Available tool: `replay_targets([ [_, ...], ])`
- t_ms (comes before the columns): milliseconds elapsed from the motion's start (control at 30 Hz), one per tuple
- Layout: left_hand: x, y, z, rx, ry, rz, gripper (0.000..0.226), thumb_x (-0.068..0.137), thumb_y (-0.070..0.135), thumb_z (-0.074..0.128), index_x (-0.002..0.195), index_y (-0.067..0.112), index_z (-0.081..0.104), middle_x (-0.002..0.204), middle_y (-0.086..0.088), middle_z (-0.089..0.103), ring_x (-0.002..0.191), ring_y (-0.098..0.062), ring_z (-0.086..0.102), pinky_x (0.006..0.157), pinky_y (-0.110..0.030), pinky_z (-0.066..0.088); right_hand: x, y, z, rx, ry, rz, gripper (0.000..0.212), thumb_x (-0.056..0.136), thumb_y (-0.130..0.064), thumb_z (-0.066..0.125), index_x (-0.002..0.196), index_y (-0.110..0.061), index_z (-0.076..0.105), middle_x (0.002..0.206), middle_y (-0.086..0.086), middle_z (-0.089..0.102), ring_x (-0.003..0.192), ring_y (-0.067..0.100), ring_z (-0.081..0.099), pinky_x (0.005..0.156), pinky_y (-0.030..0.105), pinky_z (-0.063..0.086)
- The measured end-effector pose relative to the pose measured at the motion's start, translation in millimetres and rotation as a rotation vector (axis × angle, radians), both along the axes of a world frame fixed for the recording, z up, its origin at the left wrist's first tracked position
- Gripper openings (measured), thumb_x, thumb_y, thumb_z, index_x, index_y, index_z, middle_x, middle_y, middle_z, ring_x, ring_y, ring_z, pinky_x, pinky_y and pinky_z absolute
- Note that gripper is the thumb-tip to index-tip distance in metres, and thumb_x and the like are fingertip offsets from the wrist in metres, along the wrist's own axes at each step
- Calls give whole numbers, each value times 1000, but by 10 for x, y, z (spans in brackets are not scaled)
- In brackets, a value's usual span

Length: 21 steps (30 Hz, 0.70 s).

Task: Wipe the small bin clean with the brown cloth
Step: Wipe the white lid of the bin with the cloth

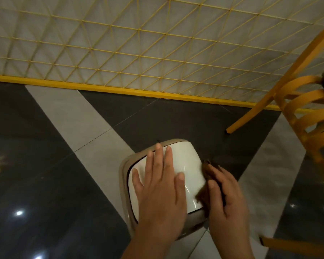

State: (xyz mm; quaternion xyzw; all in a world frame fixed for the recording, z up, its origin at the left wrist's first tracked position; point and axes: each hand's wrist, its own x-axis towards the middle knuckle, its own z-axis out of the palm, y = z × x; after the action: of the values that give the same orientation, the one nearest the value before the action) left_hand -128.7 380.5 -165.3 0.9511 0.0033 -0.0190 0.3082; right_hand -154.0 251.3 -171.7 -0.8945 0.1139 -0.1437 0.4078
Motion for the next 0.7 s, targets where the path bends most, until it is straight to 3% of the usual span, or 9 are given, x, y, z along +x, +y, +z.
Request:
replay_targets([
  [67, -7, -76, -40, -30, 69, -1, 65, 78, 56, -22, 141, 43, -27, 145, 25, -40, 133, 2, -38, 110, -39, -24, -39, 51, 60, -101, -39, 107, 28, 96, -41, 39, 120, -50, 48, 135, -37, 34, 128, -9, 34, 103, 17, 29],
  [167, 6, -38, -63, 22, 60, -38, 78, 69, 64, -36, 143, 41, -26, 147, 22, -39, 134, 0, -39, 104, -36, -31, 146, 149, 182, -216, -61, 368, 36, 96, -38, 36, 127, -38, 55, 140, -20, 42, 130, -2, 35, 107, 10, 24],
  [233, 13, -21, -58, 18, 49, -34, 77, 72, 63, -34, 144, 39, -24, 149, 22, -36, 135, 1, -37, 103, -33, -33, 374, 164, 225, -189, 3, 432, 36, 99, -34, 37, 129, -38, 54, 141, -19, 41, 131, -5, 32, 107, 8, 19],
  [300, 9, -31, -51, -13, 52, -22, 64, 80, 58, -21, 142, 43, -23, 150, 25, -32, 136, 4, -33, 103, -30, -33, 581, 89, 240, 74, 165, 312, 35, 100, -28, 39, 127, -47, 51, 141, -22, 39, 128, -7, 34, 106, 13, 24],
  [367, 0, -43, -72, -9, 40, -17, 62, 81, 58, -21, 142, 45, -22, 150, 26, -31, 137, 4, -32, 102, -29, -34, 658, -3, 225, 494, 325, 140, 32, 101, -27, 39, 120, -49, 53, 131, -18, 51, 117, -1, 48, 102, 24, 39],
  [467, -2, -49, -131, -7, -6, 9, 72, 80, 60, -28, 147, 43, -13, 152, 25, -25, 140, 2, -26, 105, -31, -31, 502, -47, 126, 678, 436, -53, 26, 102, -29, 37, 114, -44, 54, 112, -15, 59, 105, 8, 56, 95, 35, 48],
  [533, -4, -55, -160, -6, -18, 11, 71, 82, 60, -26, 149, 42, -9, 155, 23, -20, 142, 0, -21, 107, -34, -27, 264, -26, 64, 600, 389, -143, 26, 101, -30, 38, 102, -49, 56, 122, -13, 58, 113, 9, 53, 103, 41, 43],
  [633, -10, -59, -151, -14, -33, -1, 70, 86, 58, -21, 151, 39, -3, 158, 19, -12, 145, -4, -14, 110, -39, -22, -84, 66, 130, 202, 174, -17, 27, 96, -37, 40, 108, -60, 47, 139, -24, 43, 126, -8, 37, 108, 23, 30],
  [700, -10, -57, -137, -9, -49, -7, 70, 85, 57, -22, 151, 39, -6, 158, 19, -15, 144, -2, -18, 111, -40, -23, -74, 105, 189, 4, 87, 161, 30, 96, -42, 39, 120, -57, 46, 143, -31, 32, 131, -12, 27, 104, 15, 24],
])
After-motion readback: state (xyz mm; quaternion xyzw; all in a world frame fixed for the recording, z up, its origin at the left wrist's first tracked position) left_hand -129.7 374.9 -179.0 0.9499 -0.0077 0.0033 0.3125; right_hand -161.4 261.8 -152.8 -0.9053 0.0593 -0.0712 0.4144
